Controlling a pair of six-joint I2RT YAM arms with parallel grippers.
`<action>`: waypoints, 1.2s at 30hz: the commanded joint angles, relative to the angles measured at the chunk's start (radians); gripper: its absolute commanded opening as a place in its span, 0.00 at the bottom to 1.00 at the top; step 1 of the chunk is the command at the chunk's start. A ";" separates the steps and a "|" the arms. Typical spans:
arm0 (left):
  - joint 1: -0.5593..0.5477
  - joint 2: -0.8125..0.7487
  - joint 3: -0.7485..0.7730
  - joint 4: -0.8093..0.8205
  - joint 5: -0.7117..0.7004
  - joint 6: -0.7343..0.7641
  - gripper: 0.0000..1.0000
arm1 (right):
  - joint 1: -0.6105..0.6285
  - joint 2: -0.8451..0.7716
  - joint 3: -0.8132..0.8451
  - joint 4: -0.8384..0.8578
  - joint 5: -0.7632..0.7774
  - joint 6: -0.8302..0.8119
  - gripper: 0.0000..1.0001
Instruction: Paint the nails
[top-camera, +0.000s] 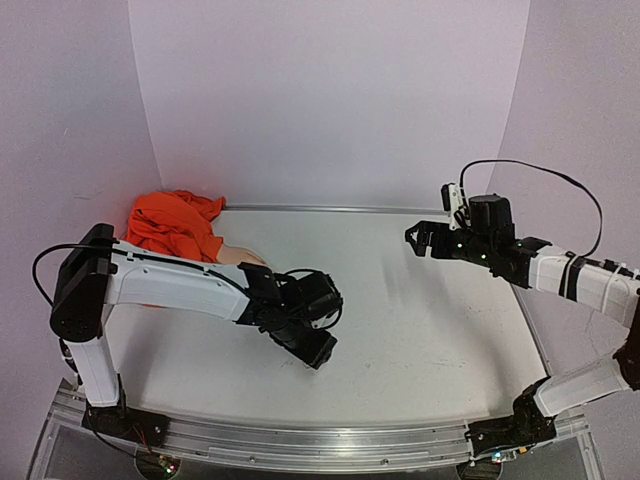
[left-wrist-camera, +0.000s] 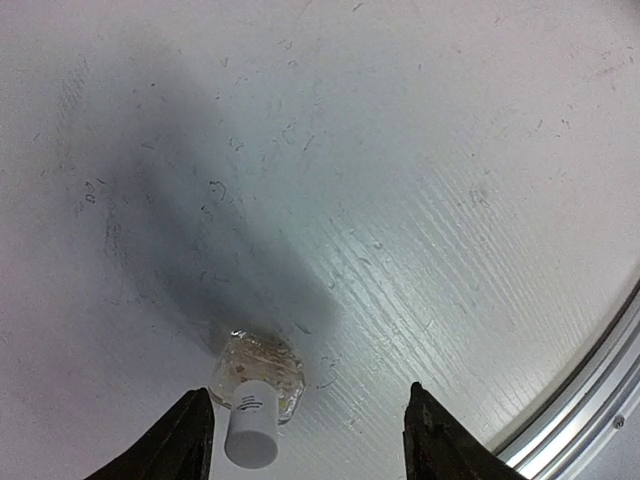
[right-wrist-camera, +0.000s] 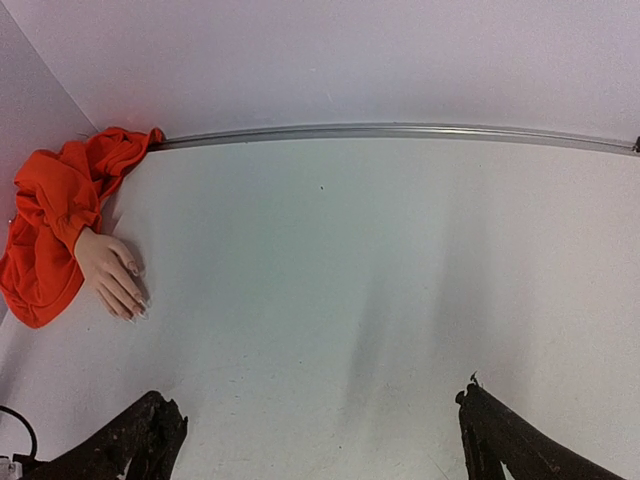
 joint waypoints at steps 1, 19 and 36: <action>0.000 0.014 0.056 -0.065 -0.056 -0.029 0.58 | 0.006 -0.033 0.009 0.055 -0.021 0.006 0.98; 0.000 0.041 0.154 -0.181 -0.083 -0.002 0.06 | 0.007 -0.018 -0.018 0.057 -0.022 -0.045 0.98; 0.302 -0.114 0.359 -0.367 0.249 -0.180 0.00 | 0.156 0.116 0.010 0.241 -0.361 -0.234 0.98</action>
